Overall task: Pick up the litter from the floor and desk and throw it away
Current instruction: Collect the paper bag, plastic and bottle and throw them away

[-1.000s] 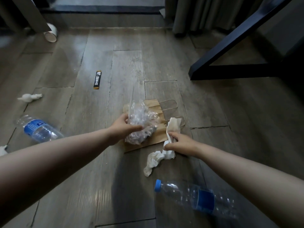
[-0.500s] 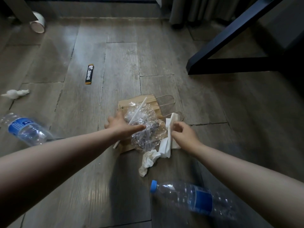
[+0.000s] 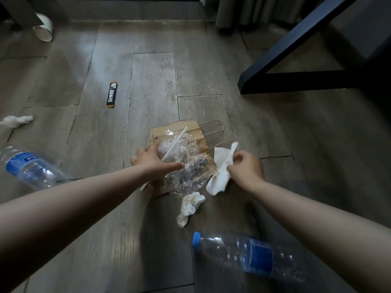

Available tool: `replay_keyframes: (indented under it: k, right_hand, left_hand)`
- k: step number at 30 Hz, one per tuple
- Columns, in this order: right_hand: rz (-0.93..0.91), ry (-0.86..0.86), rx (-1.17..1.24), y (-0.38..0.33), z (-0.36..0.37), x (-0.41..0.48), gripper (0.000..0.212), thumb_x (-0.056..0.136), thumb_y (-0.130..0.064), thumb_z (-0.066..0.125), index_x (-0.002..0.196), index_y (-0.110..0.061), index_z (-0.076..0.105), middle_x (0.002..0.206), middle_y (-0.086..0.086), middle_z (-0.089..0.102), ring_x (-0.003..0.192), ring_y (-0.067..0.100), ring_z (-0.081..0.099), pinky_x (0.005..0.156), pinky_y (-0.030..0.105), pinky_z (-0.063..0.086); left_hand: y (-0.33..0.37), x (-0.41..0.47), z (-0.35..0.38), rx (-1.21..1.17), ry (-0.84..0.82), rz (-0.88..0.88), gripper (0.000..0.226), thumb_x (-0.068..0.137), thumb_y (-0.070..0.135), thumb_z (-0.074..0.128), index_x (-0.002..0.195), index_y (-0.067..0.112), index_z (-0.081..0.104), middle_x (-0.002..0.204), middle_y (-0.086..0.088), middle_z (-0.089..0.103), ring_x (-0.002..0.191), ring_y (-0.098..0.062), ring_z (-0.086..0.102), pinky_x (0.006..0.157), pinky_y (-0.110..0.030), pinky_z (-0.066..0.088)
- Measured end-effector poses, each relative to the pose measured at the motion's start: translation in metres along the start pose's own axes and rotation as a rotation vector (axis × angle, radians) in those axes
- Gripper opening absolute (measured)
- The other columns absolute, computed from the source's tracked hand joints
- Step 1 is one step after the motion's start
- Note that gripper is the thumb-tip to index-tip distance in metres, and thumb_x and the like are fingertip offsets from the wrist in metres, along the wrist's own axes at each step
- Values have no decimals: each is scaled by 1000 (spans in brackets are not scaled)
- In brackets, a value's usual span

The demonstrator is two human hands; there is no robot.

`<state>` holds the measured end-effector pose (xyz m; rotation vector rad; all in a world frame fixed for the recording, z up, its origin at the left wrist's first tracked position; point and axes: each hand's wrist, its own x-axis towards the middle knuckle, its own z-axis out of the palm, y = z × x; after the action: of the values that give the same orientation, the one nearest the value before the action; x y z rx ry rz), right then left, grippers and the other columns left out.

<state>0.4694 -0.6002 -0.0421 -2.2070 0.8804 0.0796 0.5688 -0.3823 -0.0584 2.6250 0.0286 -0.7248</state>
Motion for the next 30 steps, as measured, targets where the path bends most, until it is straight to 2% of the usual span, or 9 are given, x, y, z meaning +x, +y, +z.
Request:
replay_keyframes:
  k: [3,5,9,12,16,18,21,26,30]
  right_hand:
    - [-133,131,166,-14,-13,0,18,79,-9,66,92,-20,62,81,-10,61,75,7,56,59,15,40]
    - [-244,100,279,-27,-13,-4,19,79,-7,67,92,-21,62,79,-14,62,72,4,59,65,16,47]
    - [-253,-164,424,-44,4,-10,29,82,-7,70,109,-15,63,93,1,69,88,15,67,80,37,58]
    - [-190,-353,443,-45,11,-11,52,85,-14,71,133,-10,52,112,8,65,104,20,64,92,38,54]
    - [-335,-134,163,-30,15,-27,18,82,-16,71,100,-14,68,89,1,69,80,12,63,78,31,53]
    - [-345,-231,3,-21,16,-38,12,80,-19,71,91,-15,68,85,-1,69,78,14,63,74,31,53]
    - [-307,-483,-264,-11,23,-53,22,78,-30,74,94,-17,69,90,-2,68,83,13,63,75,30,52]
    - [-157,-414,-229,-7,45,-64,35,68,-44,77,87,-18,62,86,-3,63,80,14,60,61,28,44]
    - [-16,-475,-56,-9,54,-61,18,72,-22,76,79,-14,62,80,8,66,67,20,61,68,41,55]
  left_hand:
    - [-3,2,-7,-60,-54,13,110,51,76,73,143,33,31,133,-13,39,120,-36,42,101,-47,42]
    - [-5,3,-13,-148,-120,28,112,50,77,72,144,28,34,137,-13,42,121,-37,47,101,-52,45]
    - [-9,2,-21,-296,-100,1,89,79,71,52,148,17,33,147,-15,41,126,-40,48,101,-54,45]
    - [-9,1,-24,-401,-101,-17,77,88,67,41,142,13,41,140,-17,50,123,-43,51,100,-57,45]
    - [-9,-4,-26,-394,-64,-9,72,90,67,37,133,11,50,125,-17,58,109,-37,58,94,-51,50]
    - [-9,-5,-27,-396,-76,-10,75,88,68,39,135,10,48,127,-17,57,111,-37,57,94,-51,50]
    - [-9,-5,-29,-378,-95,-5,83,84,71,42,142,11,42,140,-16,49,121,-38,52,99,-53,47]
    - [-12,-5,-27,-349,-96,23,81,85,70,44,140,11,44,138,-18,50,121,-38,52,100,-52,46]
    - [-18,-3,-27,-385,-74,36,73,87,65,46,136,10,49,131,-16,56,116,-35,55,97,-45,49]
